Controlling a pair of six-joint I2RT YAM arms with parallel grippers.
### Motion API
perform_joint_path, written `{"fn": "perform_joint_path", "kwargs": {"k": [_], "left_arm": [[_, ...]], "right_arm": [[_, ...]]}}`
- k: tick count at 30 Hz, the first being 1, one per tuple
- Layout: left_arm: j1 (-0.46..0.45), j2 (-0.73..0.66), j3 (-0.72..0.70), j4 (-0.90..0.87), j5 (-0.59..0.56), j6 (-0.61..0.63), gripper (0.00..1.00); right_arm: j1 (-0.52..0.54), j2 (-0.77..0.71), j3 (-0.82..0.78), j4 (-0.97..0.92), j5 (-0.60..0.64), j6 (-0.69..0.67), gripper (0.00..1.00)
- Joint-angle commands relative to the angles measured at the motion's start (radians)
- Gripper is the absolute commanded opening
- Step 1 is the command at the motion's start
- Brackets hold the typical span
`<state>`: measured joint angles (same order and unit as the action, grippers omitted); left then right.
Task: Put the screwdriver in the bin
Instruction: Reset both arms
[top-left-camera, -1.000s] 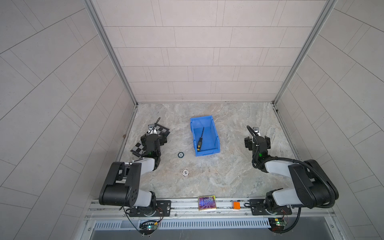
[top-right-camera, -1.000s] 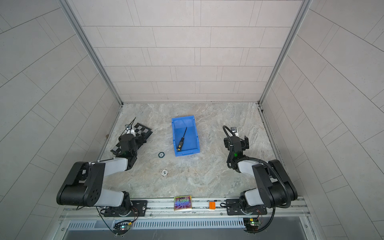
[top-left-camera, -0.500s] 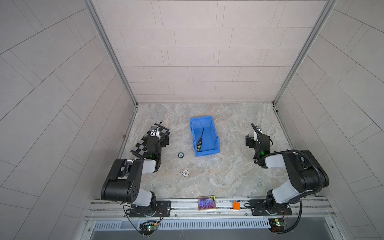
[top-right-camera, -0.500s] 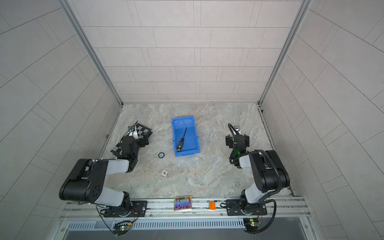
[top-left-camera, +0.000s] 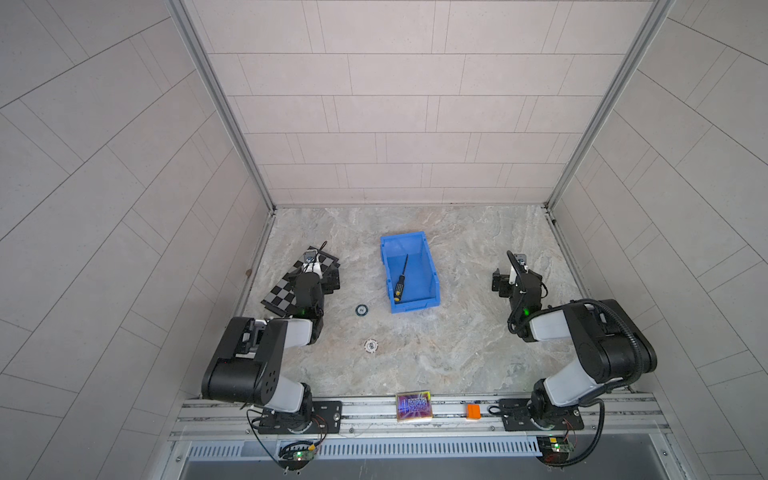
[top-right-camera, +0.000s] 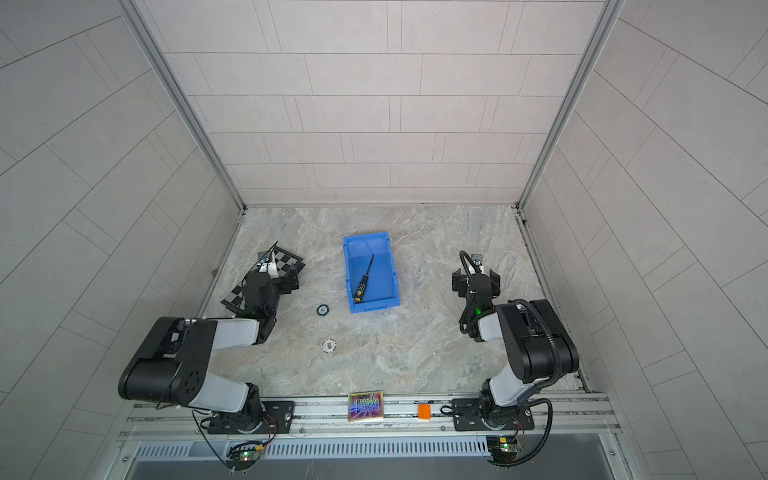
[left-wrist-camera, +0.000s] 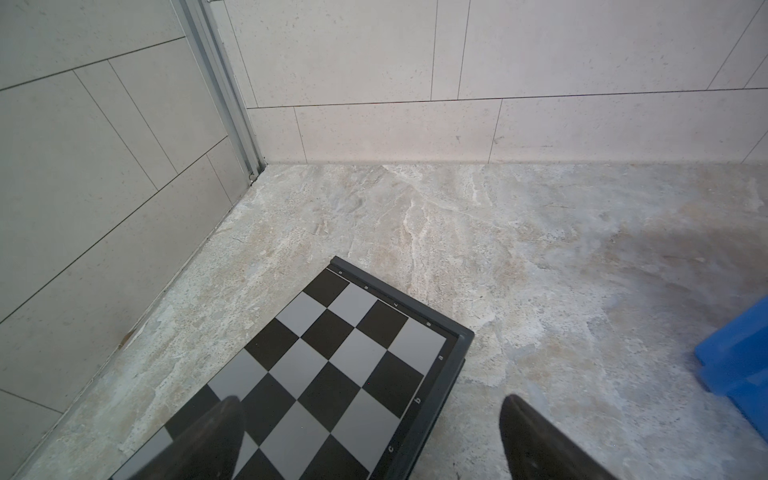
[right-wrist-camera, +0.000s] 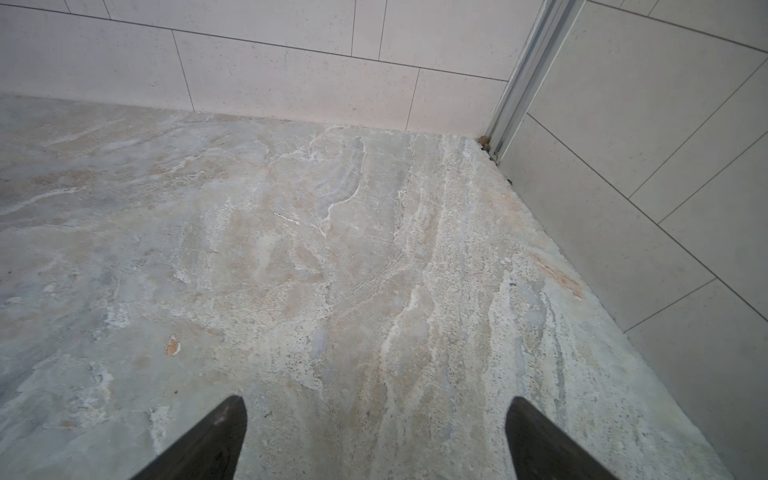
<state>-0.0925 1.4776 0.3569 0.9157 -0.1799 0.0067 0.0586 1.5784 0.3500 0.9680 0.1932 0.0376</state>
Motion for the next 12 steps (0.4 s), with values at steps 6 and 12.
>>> {"fn": "perform_joint_path", "kwargs": {"k": [6,12], "left_arm": [[-0.003,-0.002,0.013,0.023,0.000,0.012,1.00],[-0.003,-0.004,0.008,0.028,0.000,0.011,0.99]], "right_arm": [[0.003,0.008,0.035,-0.029,-0.041,-0.020,0.99],[0.003,0.008,0.034,-0.028,-0.043,-0.021,0.99]]}}
